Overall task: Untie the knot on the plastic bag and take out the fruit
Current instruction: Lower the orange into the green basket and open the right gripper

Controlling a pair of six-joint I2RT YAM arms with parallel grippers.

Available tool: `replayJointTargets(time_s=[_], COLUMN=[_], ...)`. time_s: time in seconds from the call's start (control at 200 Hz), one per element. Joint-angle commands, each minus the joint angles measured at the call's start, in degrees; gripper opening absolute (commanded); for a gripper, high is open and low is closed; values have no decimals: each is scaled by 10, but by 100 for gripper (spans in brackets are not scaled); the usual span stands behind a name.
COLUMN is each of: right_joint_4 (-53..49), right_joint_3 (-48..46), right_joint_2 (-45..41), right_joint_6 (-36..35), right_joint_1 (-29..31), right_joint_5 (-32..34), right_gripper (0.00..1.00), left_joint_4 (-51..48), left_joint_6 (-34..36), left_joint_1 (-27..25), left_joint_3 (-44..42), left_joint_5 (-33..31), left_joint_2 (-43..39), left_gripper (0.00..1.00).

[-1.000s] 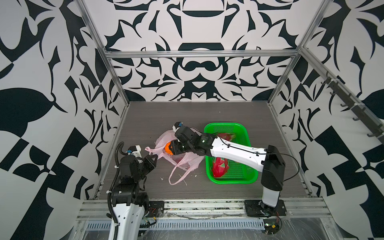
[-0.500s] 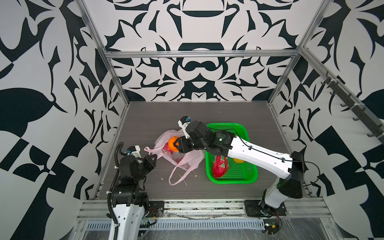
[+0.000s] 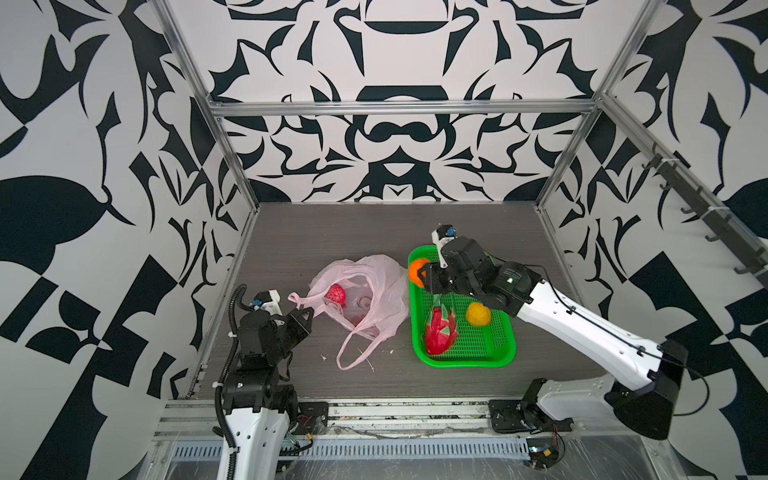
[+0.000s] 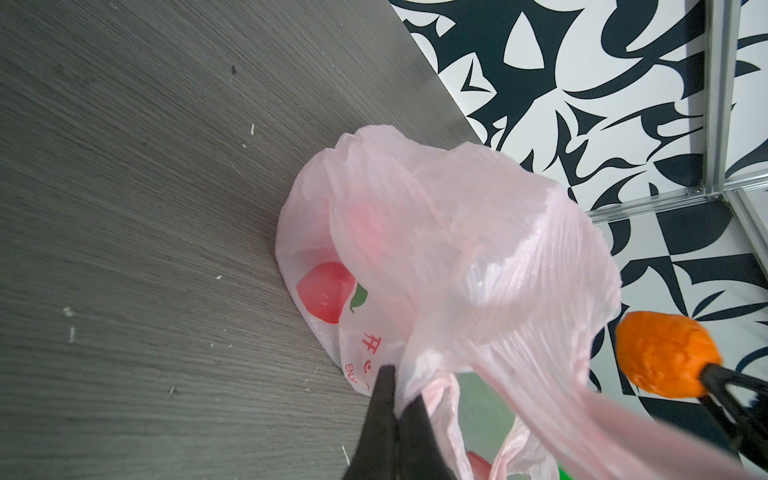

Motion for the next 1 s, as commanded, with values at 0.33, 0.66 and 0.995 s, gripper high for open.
replayJointTargets(time_s=[0.33,0.66,0.995], right_joint_4=[-8,-4,24], right_joint_3=[-122,-156,-179], right_joint_2=[10,34,45], right_joint_6=[6,17,9], right_joint_1=[-97,-118,-142], right_joint_5=[52,81,74], right_gripper=[14,14,27], left_joint_4=[-4,-1,4], left_joint_6=[12,18,16], left_joint_1=[0,0,0], left_joint_3=[15,14,10], left_joint_5=[6,11,13], left_joint_2=[3,12,18], left_gripper=[0,0,0])
